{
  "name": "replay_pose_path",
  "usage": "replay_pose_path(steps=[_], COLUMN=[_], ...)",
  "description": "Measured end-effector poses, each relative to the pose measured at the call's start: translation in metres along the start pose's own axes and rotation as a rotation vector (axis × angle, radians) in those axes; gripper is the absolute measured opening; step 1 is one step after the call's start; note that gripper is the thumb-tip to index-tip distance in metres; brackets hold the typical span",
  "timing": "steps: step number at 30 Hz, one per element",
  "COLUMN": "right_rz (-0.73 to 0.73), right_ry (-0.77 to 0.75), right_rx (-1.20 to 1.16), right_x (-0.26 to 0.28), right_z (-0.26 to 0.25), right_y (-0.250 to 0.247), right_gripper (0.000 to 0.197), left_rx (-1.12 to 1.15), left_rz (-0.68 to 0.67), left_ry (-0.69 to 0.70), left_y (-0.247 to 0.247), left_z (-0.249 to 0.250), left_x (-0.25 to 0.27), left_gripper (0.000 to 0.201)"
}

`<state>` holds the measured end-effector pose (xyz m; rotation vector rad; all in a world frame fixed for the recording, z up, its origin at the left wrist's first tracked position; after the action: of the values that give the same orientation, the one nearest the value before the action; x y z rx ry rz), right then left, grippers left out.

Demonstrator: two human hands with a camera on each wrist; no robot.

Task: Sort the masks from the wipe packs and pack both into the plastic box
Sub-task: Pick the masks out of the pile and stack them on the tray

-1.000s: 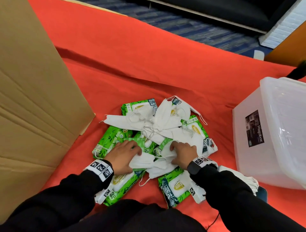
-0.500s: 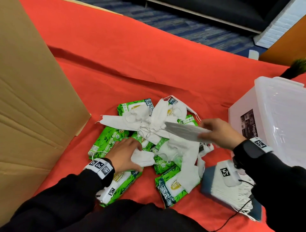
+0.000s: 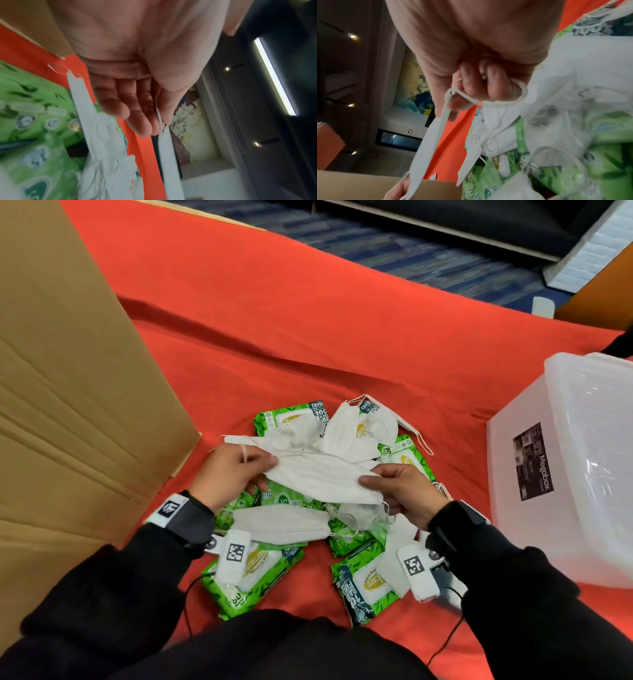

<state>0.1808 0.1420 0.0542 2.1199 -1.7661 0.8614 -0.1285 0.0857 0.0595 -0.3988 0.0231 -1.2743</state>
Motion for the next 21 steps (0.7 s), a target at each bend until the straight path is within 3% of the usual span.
replay_pose_path(steps=[3, 5, 8, 10, 12, 14, 16, 18, 21], right_rz=[0.073, 0.104, 0.098, 0.111, 0.134, 0.139, 0.092, -0.018, -0.17], right_ry=[0.103, 0.14, 0.183, 0.196, 0.16, 0.047, -0.151, -0.35, -0.52], right_rx=[-0.078, -0.091, -0.078, -0.105, -0.159, -0.172, -0.048, 0.122, 0.266], right_x=[-0.005, -0.007, -0.008, -0.01, -0.01, -0.005, 0.007, 0.024, 0.044], right_z=[0.018, 0.029, 0.045, 0.049, 0.041, 0.019, -0.012, -0.045, -0.086], right_y=[-0.007, -0.011, -0.013, -0.013, -0.012, -0.008, -0.002, 0.01, 0.024], right_gripper=[0.026, 0.026, 0.026, 0.023, 0.024, 0.024, 0.021, 0.016, 0.015], left_rx=[0.159, 0.396, 0.836, 0.959, 0.743, 0.205, -0.186, -0.36, -0.545], left_rz=[0.126, 0.192, 0.173, 0.151, 0.104, -0.029, -0.25, -0.441, -0.506], left_ry=[-0.098, -0.203, -0.374, -0.485, -0.498, -0.334, -0.192, -0.101, 0.049], left_y=[-0.03, -0.047, -0.059, -0.054, -0.041, -0.024, 0.0, 0.025, 0.058], left_z=[-0.02, -0.032, -0.038, -0.036, -0.035, -0.037, -0.037, -0.031, -0.013], left_x=[-0.003, -0.005, -0.003, 0.002, 0.007, 0.012, 0.02, 0.025, 0.028], left_gripper=[0.02, 0.02, 0.034, 0.036, 0.028, 0.019, 0.045, 0.065, 0.039])
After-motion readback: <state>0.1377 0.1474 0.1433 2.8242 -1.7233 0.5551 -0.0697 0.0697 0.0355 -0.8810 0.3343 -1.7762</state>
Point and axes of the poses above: each hand's wrist, its own x-axis away from the middle knuckle, its own y-axis out of the palm, z = x × y, the point moved 3 cm from there along -x, towards the middle knuckle, and after that the axes turned 12 degrees about z, right-handed, at the moved point
